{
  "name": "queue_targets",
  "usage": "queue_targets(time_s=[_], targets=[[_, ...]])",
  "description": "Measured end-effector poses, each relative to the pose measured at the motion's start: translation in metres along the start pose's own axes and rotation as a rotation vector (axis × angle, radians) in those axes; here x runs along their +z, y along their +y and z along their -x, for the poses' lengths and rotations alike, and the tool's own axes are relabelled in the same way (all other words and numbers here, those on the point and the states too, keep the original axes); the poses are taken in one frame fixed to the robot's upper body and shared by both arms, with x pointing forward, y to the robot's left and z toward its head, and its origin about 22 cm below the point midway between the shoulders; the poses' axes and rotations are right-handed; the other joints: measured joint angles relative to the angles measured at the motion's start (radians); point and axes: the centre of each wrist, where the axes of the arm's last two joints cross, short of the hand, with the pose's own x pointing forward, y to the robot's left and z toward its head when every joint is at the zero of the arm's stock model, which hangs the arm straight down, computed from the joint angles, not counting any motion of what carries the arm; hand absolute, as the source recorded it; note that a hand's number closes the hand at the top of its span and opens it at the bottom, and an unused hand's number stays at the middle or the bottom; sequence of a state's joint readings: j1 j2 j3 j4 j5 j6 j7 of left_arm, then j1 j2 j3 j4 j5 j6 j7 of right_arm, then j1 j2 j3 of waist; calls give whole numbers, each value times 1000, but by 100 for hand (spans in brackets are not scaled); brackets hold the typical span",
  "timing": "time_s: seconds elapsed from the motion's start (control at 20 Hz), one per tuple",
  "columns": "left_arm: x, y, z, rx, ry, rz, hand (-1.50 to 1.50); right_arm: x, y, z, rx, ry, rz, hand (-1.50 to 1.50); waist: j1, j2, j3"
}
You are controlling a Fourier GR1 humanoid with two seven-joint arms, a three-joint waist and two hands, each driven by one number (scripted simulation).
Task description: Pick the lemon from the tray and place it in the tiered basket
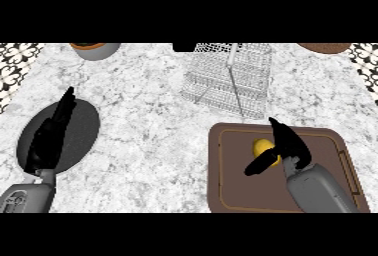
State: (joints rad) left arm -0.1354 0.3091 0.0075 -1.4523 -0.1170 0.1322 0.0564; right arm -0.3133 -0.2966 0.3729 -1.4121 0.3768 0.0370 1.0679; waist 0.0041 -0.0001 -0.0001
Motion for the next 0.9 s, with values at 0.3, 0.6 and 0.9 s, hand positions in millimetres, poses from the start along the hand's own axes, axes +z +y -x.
queue_targets(time_s=[0.3, 0.6, 0.9], targets=[[1, 6, -1, -3, -10, 1, 0, -7, 10, 2, 9, 12, -68, 150, -1, -4, -5], [-2, 1, -7, 1, -7, 3, 0, -9, 13, -3, 155, -34, -42, 150, -3, -8, -10], [0, 6, -2, -2, -9, 4, 0, -3, 13, -6, 59, -57, -57, 150, -5, -4, -5]])
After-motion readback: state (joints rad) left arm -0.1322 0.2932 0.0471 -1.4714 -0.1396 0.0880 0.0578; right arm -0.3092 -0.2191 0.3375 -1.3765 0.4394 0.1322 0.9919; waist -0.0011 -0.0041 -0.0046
